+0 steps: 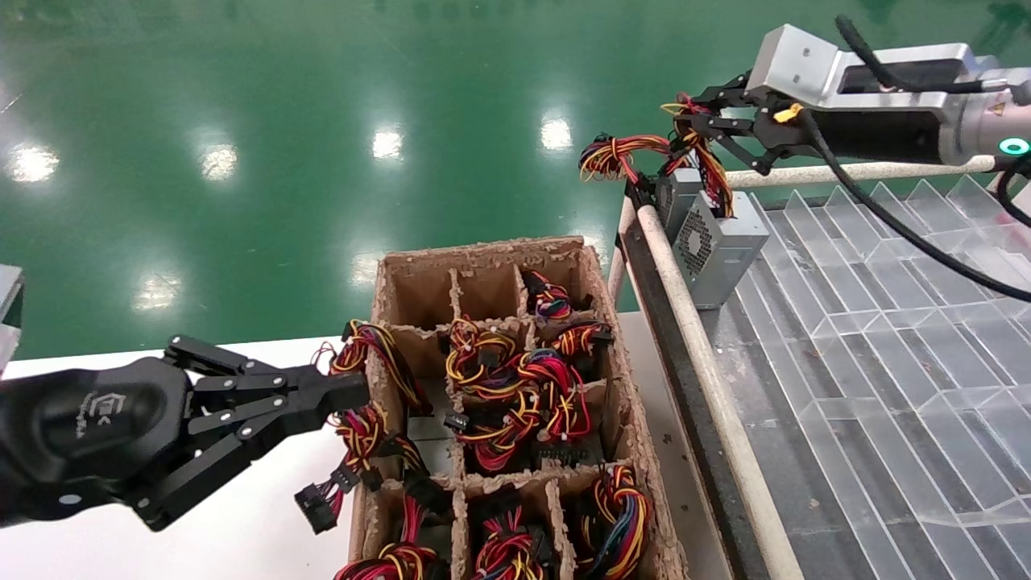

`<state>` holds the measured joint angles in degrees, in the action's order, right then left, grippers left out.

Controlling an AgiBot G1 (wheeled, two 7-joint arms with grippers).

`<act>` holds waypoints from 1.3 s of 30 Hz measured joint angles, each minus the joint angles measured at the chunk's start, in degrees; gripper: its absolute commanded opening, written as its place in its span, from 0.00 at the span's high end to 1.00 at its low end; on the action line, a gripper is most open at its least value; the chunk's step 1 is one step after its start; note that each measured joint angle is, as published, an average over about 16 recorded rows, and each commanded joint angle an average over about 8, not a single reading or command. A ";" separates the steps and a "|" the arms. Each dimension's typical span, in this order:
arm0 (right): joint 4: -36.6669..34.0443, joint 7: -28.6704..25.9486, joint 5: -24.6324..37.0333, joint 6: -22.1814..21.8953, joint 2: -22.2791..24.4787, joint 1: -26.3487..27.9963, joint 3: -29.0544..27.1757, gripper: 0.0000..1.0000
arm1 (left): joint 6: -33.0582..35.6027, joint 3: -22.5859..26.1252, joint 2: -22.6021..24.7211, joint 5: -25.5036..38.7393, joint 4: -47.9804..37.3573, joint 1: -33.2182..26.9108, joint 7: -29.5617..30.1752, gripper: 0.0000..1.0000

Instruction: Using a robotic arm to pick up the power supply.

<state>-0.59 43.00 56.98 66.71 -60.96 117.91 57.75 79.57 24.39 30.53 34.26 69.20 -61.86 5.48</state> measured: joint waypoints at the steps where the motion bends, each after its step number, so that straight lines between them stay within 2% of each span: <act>1: -0.09 -0.29 0.14 -0.30 -0.18 0.01 0.10 0.07 | 0.00 0.00 0.00 0.00 0.00 0.00 0.00 1.00; 3: -0.23 -0.78 0.31 -0.87 -0.42 0.07 0.21 0.00 | 0.00 0.00 0.00 0.00 0.00 0.00 0.00 1.00; 19: -0.15 -2.52 -0.12 -3.21 -0.21 0.89 -0.06 0.00 | 0.00 0.00 0.00 0.00 0.00 0.00 0.00 1.00; 32: 2.28 -3.74 -2.39 1.29 1.89 0.23 -2.18 0.00 | 0.00 0.00 0.00 0.00 0.00 0.00 0.00 1.00; 39: 7.56 -6.98 -4.08 3.88 4.00 -3.64 -5.46 0.00 | 0.00 0.00 0.00 0.00 0.00 0.00 0.00 0.14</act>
<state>6.97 36.03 52.90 70.59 -56.96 114.27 52.29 79.57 24.40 30.53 34.26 69.20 -61.86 5.48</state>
